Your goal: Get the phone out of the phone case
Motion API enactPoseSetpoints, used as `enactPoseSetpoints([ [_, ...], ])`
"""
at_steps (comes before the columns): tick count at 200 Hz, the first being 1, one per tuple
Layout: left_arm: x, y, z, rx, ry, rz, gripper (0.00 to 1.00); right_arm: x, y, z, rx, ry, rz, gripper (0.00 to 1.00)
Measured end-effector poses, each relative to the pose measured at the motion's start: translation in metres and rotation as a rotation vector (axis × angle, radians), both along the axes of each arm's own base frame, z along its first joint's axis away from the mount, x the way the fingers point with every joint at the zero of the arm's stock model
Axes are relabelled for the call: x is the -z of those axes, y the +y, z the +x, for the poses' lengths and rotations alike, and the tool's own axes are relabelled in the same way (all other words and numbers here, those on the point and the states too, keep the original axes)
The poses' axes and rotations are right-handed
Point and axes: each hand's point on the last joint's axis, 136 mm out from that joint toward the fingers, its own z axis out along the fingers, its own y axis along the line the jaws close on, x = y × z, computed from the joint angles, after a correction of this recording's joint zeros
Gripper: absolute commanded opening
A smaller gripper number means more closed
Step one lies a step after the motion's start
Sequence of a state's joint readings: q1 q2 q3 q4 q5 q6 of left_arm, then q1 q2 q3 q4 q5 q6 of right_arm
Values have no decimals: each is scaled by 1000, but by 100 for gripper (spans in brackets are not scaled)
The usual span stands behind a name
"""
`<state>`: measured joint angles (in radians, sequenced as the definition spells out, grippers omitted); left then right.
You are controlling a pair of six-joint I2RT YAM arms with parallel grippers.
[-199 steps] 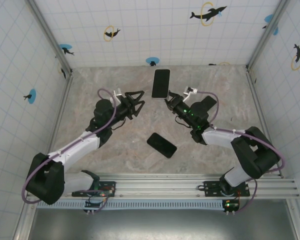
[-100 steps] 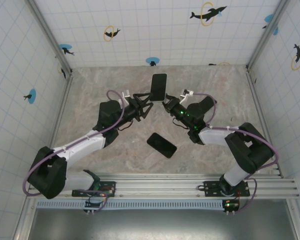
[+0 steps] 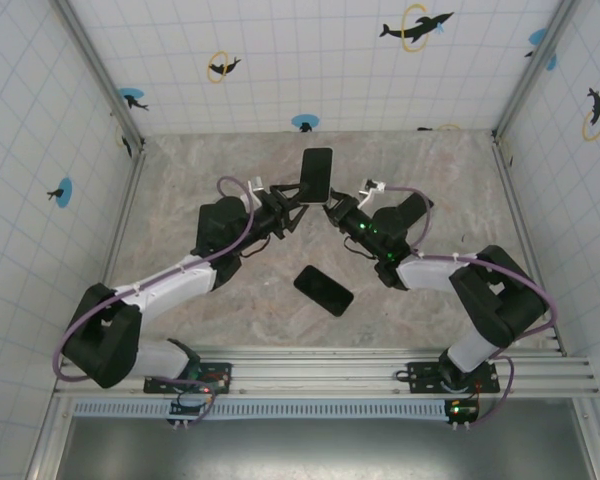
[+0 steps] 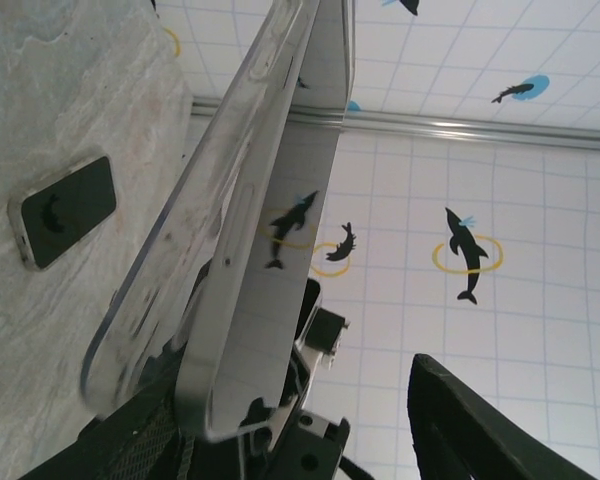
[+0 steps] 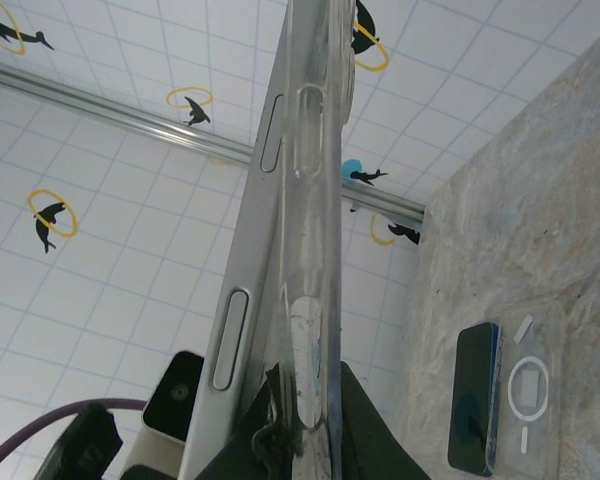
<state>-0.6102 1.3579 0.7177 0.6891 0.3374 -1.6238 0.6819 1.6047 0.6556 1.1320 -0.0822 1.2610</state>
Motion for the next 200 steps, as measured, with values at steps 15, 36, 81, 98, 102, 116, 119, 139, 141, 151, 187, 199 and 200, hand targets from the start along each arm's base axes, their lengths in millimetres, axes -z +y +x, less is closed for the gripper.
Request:
enactPoseSetpoints([
  [15, -5, -2, 6, -10, -8, -4, 50, 0, 3, -2, -4, 3, 4, 0],
  [36, -12, -5, 10, -13, -23, -9, 42, 0, 4, -4, -4, 6, 8, 0],
  [81, -20, -7, 12, -10, -52, -7, 17, -2, 1, -1, 18, 9, 15, 0],
  [98, -21, -7, 12, -10, -54, -6, 14, -1, 1, -1, 21, 13, 12, 0],
  [102, -21, -7, 12, -10, -54, -6, 14, -1, 0, -1, 23, 14, 11, 0],
  [116, -20, -8, 12, -8, -51, -5, 12, 0, 0, 0, 29, 15, 10, 0],
  [119, -19, -8, 12, -7, -48, -3, 11, 0, -1, 0, 31, 16, 11, 0],
  [139, -16, -8, 10, -3, -38, 5, 9, 1, -4, 3, 44, 20, 2, 0],
  [141, -16, -8, 10, -3, -37, 6, 9, 1, -4, 3, 44, 20, 1, 0],
  [151, -16, -7, 9, -3, -33, 11, 7, 3, -5, 4, 47, 26, -9, 0],
  [187, -27, 1, 0, -5, -46, 28, 3, 17, -19, 15, 95, 66, -53, 0],
  [199, -34, 4, -3, -6, -59, 22, 3, 21, -23, 19, 112, 79, -66, 0],
  [200, -35, 4, -3, -6, -60, 22, 3, 22, -24, 19, 114, 79, -68, 0],
])
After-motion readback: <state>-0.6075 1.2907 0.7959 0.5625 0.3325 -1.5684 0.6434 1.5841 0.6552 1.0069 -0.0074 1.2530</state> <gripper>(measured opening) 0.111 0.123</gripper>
